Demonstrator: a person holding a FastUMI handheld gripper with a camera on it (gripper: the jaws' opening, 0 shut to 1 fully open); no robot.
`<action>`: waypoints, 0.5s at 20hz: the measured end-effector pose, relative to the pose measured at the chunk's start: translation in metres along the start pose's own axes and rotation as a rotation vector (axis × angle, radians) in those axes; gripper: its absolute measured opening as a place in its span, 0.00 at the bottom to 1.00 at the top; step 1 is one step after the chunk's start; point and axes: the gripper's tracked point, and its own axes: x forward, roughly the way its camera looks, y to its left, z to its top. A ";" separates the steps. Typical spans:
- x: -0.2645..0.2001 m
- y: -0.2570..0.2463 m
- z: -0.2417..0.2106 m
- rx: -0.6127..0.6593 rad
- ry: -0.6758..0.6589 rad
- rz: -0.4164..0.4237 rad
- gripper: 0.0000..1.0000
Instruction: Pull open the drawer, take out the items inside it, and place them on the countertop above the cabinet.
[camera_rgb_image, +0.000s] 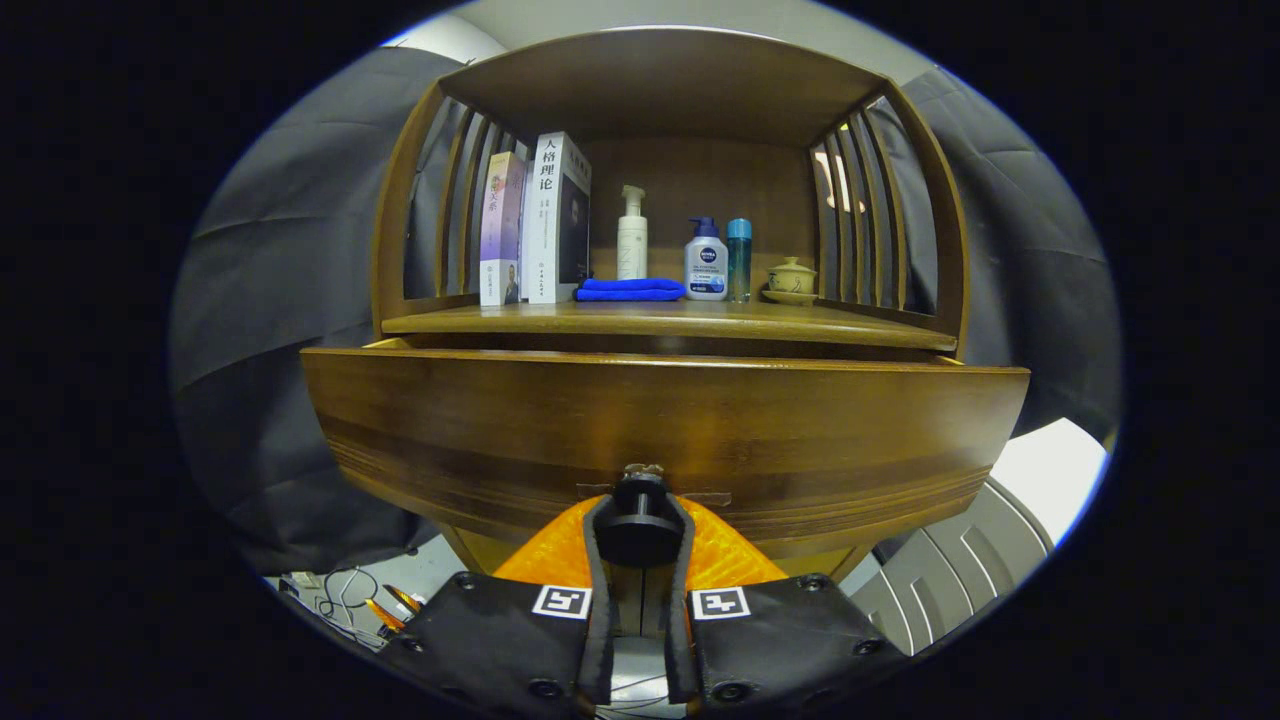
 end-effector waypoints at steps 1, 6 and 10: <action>-0.004 0.000 -0.002 0.003 0.001 0.003 0.23; -0.026 0.005 -0.010 0.015 -0.009 0.019 0.22; -0.037 0.007 -0.014 0.008 -0.003 0.030 0.23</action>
